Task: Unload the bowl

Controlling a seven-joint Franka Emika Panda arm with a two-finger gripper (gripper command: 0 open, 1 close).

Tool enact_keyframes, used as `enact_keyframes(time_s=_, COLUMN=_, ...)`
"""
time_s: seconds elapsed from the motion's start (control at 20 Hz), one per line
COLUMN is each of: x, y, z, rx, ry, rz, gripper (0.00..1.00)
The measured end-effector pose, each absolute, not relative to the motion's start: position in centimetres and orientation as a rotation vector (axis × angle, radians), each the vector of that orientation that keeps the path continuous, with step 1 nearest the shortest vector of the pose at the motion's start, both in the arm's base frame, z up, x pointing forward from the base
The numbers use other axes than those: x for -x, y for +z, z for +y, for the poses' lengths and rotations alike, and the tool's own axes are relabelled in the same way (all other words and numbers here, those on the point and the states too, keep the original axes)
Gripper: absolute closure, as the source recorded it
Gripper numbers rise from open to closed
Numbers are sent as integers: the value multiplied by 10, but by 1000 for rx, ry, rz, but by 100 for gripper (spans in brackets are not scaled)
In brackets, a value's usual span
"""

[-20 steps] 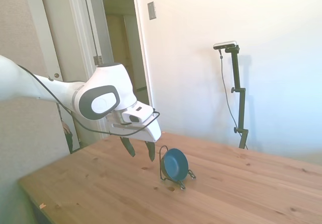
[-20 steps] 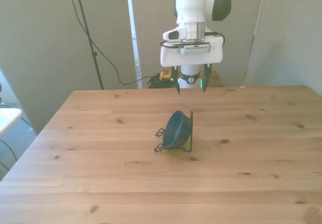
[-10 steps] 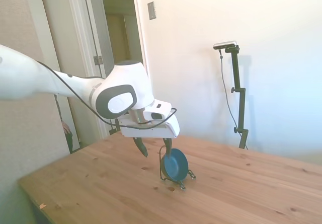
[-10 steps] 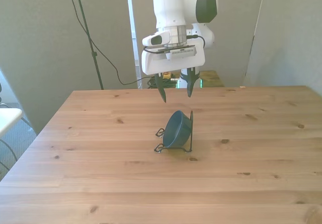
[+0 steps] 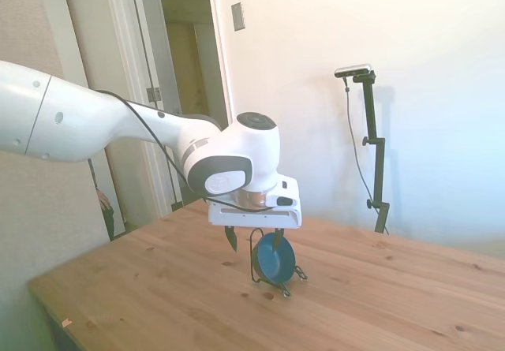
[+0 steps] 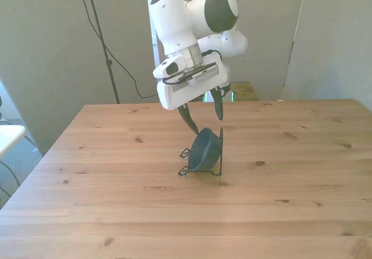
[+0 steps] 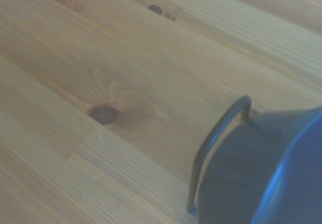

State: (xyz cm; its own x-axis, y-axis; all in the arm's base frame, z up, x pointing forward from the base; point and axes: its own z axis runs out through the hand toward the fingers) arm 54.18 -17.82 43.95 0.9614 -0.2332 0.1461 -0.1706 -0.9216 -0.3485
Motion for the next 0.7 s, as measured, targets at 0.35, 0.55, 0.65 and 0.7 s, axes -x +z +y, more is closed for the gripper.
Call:
enact_keyframes(time_s=0.35, x=-551, y=423, z=-188, rx=2763, ry=-221, rz=262, gripper=100)
enact_keyframes(time_s=0.55, x=-554, y=422, z=-186, rx=2756, ry=-231, rz=200, gripper=100)
enact_keyframes(time_s=0.65, x=-556, y=423, z=-183, rx=2752, ry=-236, rz=179, gripper=100)
enact_keyframes(time_s=0.7, x=-557, y=422, z=-183, rx=2746, ry=-242, rz=170, gripper=100)
